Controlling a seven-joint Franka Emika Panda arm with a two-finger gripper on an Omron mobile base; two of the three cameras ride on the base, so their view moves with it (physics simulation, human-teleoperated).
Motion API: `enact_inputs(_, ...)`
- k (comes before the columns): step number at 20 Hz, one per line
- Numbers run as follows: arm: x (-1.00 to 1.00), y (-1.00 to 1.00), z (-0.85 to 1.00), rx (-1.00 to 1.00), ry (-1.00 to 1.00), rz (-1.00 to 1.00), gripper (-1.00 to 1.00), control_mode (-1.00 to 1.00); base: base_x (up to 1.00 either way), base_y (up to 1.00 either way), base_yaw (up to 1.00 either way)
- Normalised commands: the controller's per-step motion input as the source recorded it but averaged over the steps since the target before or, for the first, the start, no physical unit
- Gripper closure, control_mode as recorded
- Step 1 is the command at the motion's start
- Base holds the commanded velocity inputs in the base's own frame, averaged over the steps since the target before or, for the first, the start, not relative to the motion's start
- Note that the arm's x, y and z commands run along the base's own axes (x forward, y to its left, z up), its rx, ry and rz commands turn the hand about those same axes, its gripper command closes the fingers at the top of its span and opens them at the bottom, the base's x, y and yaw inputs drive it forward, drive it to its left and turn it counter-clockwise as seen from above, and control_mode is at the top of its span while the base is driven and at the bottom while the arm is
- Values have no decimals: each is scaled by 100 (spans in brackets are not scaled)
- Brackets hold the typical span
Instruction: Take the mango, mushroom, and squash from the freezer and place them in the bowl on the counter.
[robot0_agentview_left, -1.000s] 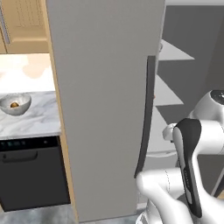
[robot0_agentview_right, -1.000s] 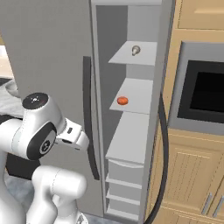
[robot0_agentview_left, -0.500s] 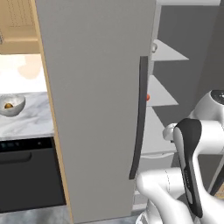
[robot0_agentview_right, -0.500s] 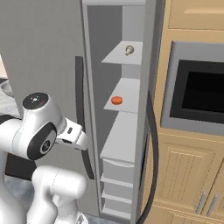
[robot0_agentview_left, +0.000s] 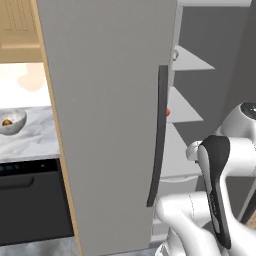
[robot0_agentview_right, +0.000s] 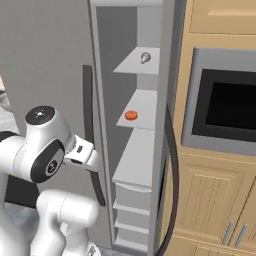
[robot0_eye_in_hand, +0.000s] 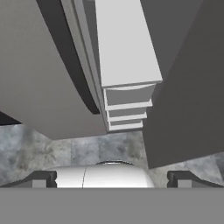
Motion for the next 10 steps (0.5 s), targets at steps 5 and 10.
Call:
enact_inputs(5, 0, 0, 0, 0, 0, 0, -100, 100, 32, -24, 0)
enact_inputs(10, 0, 0, 0, 0, 0, 0, -100, 100, 40, -23, 0)
